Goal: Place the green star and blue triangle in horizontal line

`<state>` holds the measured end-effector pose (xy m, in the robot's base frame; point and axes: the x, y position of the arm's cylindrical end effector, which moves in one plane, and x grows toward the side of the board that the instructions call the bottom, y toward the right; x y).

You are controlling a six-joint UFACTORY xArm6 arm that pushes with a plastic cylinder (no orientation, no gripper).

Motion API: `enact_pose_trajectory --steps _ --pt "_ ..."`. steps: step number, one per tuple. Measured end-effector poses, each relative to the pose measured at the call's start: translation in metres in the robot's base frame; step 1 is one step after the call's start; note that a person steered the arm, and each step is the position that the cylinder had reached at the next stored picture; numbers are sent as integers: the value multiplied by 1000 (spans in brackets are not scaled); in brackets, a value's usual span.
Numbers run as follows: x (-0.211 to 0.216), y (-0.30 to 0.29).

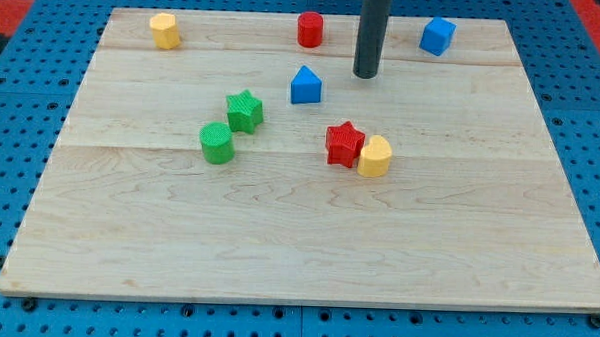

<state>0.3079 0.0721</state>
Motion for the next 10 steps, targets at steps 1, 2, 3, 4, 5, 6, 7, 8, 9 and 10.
enact_pose_trajectory --steps 1,2,3,4,5,6,7,8,9,10 --pt "10 5" --pt "33 12" --pt "61 -11" --pt "85 -61" --pt "88 -134" --pt "82 -160" --pt "59 -154" --pt "58 -190" --pt "46 -173" --pt "38 -187"
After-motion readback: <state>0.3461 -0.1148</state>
